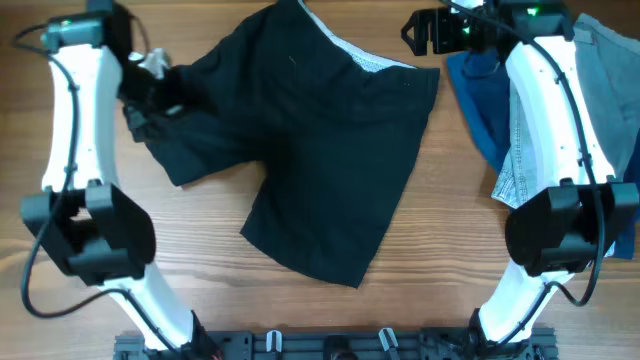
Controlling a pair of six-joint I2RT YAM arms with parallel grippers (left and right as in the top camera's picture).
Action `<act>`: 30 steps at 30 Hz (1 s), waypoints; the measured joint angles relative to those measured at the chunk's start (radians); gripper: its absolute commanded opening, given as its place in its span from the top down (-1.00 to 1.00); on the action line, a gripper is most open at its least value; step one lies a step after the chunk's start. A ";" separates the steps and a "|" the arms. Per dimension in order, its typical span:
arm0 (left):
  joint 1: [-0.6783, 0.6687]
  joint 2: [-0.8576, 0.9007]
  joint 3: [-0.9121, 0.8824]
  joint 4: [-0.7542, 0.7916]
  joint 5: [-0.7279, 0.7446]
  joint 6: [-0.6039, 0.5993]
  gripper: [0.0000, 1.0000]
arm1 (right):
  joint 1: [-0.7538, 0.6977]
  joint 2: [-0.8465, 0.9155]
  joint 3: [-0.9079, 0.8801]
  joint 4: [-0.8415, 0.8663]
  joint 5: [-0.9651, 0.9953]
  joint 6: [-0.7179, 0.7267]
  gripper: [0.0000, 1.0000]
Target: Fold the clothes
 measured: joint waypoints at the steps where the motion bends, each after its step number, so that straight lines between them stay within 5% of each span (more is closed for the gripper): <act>1: -0.035 -0.027 0.000 -0.026 -0.040 -0.021 -1.00 | -0.003 0.000 0.000 -0.026 0.000 0.000 -0.99; 10: -0.354 -0.415 -0.019 -0.050 -0.292 -0.283 -0.99 | -0.018 -0.143 -0.002 -0.292 0.000 0.027 -0.99; 14: -0.464 -0.481 -0.175 0.013 -0.341 -0.372 -1.00 | -0.018 -0.243 -0.001 -0.300 0.000 0.031 -0.99; 20: -0.540 -0.458 -0.617 0.261 -0.362 -0.458 -1.00 | -0.018 -0.242 0.001 -0.293 0.000 0.023 -0.99; 30: -0.533 -0.454 -1.099 0.761 -0.330 -0.470 -0.91 | -0.018 -0.241 0.000 -0.282 0.000 0.000 -0.99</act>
